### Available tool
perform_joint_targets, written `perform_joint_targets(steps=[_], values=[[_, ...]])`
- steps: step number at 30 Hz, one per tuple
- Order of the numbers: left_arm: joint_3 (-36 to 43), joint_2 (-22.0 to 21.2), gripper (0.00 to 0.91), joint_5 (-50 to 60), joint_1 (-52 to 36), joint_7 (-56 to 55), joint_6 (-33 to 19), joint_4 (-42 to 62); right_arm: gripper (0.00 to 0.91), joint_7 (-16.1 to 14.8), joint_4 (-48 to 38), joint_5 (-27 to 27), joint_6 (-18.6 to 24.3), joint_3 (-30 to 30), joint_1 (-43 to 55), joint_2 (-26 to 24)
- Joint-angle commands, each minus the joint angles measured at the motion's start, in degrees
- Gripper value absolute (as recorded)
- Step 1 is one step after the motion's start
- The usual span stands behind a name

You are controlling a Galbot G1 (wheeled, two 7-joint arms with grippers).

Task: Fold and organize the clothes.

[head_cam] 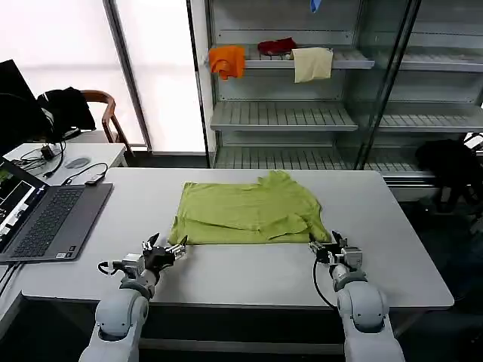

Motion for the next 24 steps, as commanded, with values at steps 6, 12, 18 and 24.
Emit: perform_joint_targets(steps=[6, 12, 18, 24], values=[[0.10, 0.16, 0.010, 0.68, 0.26, 1.63, 0.10, 0.66, 0.000, -0.44, -0.62, -0.78, 0.10, -0.06, -0.40, -0.03], [0.35, 0.16, 0.010, 1.30, 0.28, 2.74, 0.20, 0.86, 0.000, -0.51, -0.01, -0.74, 0.07, -0.06, -0.45, -0.13], [0.56, 0.09, 0.010, 1.43, 0.63, 3.55, 0.40, 0.85, 0.000, -0.63, 0.91, -0.60, -0.17, -0.23, -0.77, -0.07], [0.82, -0.01, 0.000, 1.41, 0.73, 3.81, 0.09, 0.81, 0.000, -0.85, 2.43, 0.42, -0.77, -0.38, -1.37, -0.03]])
